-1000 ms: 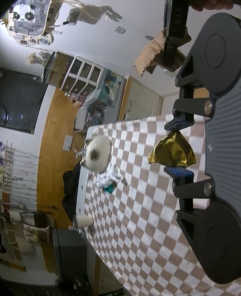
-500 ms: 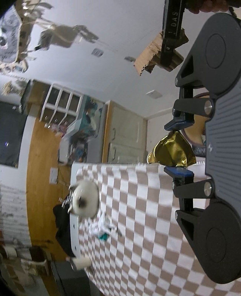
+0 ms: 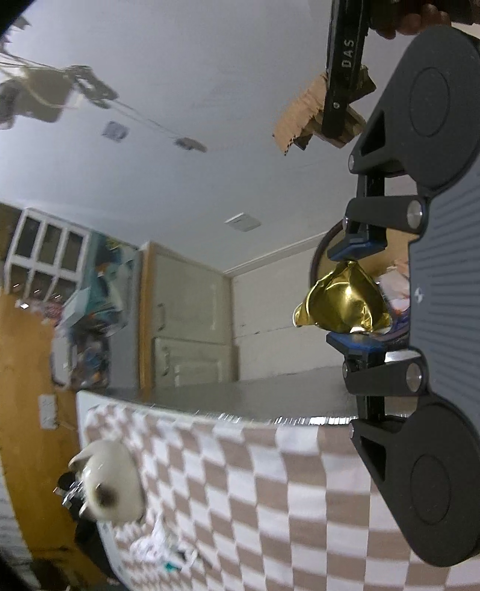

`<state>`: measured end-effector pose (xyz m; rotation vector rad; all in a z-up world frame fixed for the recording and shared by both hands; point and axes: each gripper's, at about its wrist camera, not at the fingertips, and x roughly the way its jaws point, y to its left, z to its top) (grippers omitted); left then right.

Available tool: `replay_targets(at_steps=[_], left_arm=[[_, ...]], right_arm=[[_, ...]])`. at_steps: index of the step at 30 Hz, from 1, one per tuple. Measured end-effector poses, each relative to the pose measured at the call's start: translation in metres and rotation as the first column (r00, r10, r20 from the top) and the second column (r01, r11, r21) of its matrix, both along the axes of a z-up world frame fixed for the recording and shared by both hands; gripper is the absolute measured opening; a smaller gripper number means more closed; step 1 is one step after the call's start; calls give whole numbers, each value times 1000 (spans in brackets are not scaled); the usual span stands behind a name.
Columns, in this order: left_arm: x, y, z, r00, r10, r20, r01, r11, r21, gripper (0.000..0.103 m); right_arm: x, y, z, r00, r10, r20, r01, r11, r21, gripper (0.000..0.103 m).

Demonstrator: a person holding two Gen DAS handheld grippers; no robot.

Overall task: Collect trash
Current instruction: 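Carry the brown paper and gold wrapper with both tools over the bin, then open both tools to drop the paper and gold wrapper into the bin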

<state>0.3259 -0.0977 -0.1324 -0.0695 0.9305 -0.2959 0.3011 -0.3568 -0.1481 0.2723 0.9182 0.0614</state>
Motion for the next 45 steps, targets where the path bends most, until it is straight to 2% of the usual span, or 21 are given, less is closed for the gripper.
replay_targets(at_steps=[10,18,20,24,31,45], left_arm=[[44,-18,-57,993,-41,-109,40,999,-19,42],[78,-20,-95,985,-32,-167,27,999,-28,42],[85,-21,-106,982,-28,-186,22,999,-33,42],[97,-22,-127,973,-20,-228,13,999,-35,42],[107,-27,-157,954,-30,-300,20,999,-36,42],[110,-48,-197,918,-108,-381,101,994,-39,42]], right_arm=[[39,-8,-80,989,-9,-146,10,1000,6,55],[77,12,-154,968,60,-243,-39,995,91,60],[84,19,-170,961,89,-261,-64,993,104,64],[92,30,-196,940,144,-310,-106,985,136,84],[87,28,-216,915,166,-367,-127,983,129,89],[80,1,-222,917,87,-388,-69,996,61,97]])
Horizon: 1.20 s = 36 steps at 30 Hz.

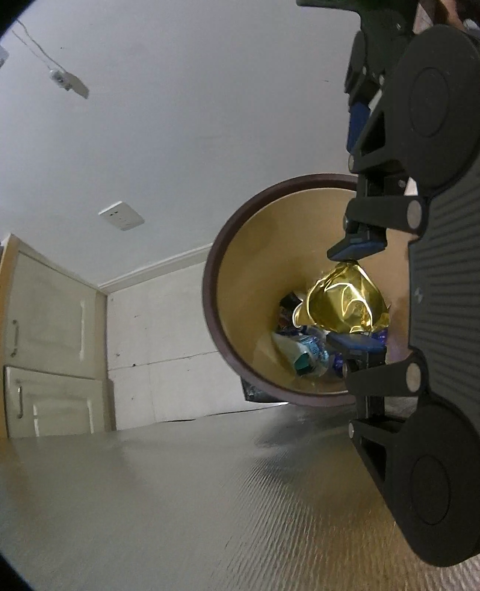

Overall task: Collect trash
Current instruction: 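Open both tools to drop the paper and gold wrapper into the bin, then lift both tools away from the bin back toward the table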

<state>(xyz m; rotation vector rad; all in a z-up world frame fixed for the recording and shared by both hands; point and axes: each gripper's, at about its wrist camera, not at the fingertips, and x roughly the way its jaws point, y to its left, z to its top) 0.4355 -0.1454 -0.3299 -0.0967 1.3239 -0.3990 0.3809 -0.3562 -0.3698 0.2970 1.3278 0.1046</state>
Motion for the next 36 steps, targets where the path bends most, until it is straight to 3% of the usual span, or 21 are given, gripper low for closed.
replay_targets(at_steps=[6,10,11,13,16,36], left_arm=[[0,-8,-15,999,-18,-31,18,1000,-3,42],[2,-16,-18,998,-35,-46,33,998,-48,43],[2,-18,-20,997,-45,-59,42,997,-61,46],[0,-23,-25,995,-57,-77,54,997,-48,63],[-6,-23,-29,994,-55,-96,53,998,-29,70],[-24,-7,-19,996,-20,-92,28,996,87,96]], right_arm=[[-3,-7,2,1000,-18,10,18,1000,-3,97],[-6,-9,1,1000,-24,9,24,1000,-6,97],[-7,-11,1,999,-32,8,32,999,-9,97],[-8,-14,1,999,-53,7,53,998,-15,97],[-11,-18,2,998,-60,4,60,998,-22,97],[-22,-25,23,998,-45,41,46,999,-28,98]])
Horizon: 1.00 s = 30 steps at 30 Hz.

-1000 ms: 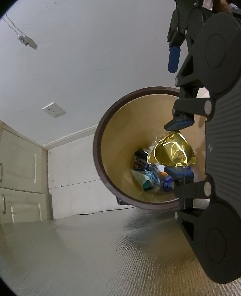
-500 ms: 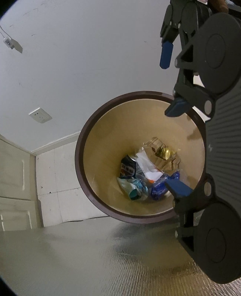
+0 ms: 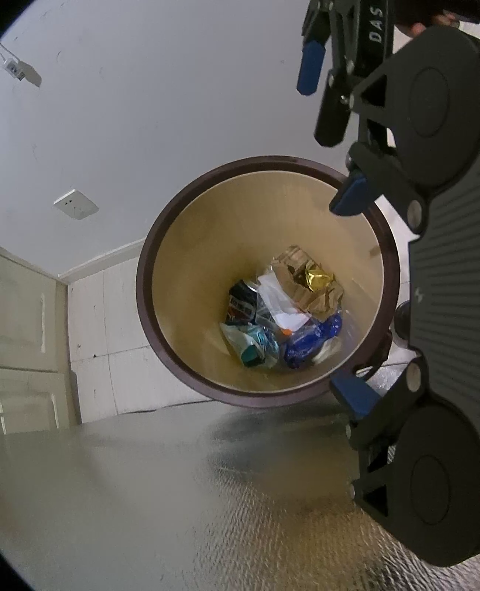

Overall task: Collect trash
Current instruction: 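Lift both tools away from the bin back toward the table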

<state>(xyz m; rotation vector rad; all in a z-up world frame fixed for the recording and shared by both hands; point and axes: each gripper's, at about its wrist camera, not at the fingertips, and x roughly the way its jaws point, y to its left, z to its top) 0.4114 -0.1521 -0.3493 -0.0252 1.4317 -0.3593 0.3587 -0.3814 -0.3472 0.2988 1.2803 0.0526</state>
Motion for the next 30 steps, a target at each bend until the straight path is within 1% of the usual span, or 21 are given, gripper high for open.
replay_targets(at_steps=[5,9,22,30], left_arm=[[-3,4,9,1000,10,18,-11,1000,20,103],[-6,7,17,999,18,35,-19,999,32,103],[-25,12,49,996,30,85,-33,999,42,103],[-42,26,75,989,75,126,-80,996,32,103]], right_arm=[[0,1,13,999,17,28,-17,1000,-10,102],[0,4,24,998,37,52,-35,999,-24,103],[-11,8,57,995,72,74,-66,995,-80,103],[-20,10,81,993,80,90,-70,991,-110,103]])
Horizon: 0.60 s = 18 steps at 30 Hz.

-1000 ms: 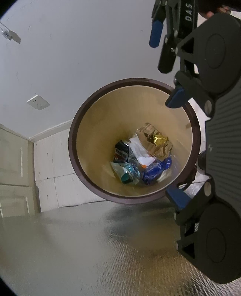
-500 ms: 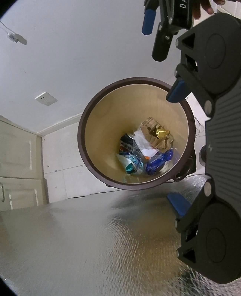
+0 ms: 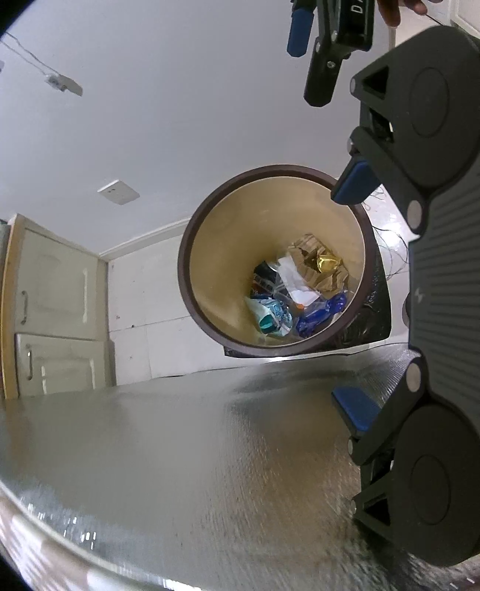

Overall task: Collect trash
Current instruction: 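Lift both tools away from the bin back toward the table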

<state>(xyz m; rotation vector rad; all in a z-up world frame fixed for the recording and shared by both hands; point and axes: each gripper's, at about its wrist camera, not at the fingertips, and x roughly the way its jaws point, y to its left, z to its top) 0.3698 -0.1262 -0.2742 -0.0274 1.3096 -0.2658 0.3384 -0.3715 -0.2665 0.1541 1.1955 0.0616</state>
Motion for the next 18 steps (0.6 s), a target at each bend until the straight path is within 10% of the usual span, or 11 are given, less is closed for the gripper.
replay_targets(at_steps=[18], left_arm=[[-50,12,68,992,-15,124,24,997,-74,103]], right_arm=[[-53,5,63,996,-28,79,30,999,-31,103]])
